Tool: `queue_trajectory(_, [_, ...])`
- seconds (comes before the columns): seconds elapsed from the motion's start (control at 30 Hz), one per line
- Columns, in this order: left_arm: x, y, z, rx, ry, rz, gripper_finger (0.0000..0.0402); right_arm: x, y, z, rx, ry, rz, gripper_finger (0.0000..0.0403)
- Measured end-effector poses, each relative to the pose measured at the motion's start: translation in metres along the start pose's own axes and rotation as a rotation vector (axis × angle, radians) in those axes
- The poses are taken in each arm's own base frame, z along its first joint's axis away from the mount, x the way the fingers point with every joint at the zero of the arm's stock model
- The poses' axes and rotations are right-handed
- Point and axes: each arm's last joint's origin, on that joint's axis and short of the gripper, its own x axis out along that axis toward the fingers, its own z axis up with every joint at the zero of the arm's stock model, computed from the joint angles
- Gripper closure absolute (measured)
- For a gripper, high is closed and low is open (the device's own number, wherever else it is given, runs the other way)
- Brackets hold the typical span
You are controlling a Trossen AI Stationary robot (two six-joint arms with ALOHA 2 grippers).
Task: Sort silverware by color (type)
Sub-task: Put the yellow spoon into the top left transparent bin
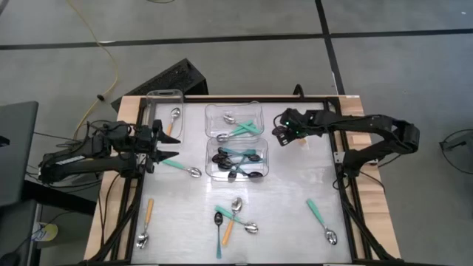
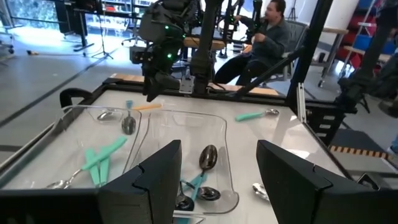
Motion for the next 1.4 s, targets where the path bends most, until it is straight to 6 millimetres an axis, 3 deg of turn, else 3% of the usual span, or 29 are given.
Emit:
queue_trajectory(0.87, [0.0, -0.002, 0.002, 0.056, -0.014, -0.076, 0.0207, 0.004, -0.017, 0.006, 0.007, 0.041, -0.053, 0.0185])
queue_trajectory(1.1, [0.0, -0.003, 0.001, 0.063, -0.008, -0.085, 0.0207, 0.004, -0.014, -0.006, -0.03, 0.104, -0.068, 0.0185])
queue_trajectory(1.4, [0.0, -0.003, 0.001, 0.062, -0.004, -0.108, 0.0207, 0.026, -0.013, -0.025, -0.047, 0.042, -0.057, 0.0185])
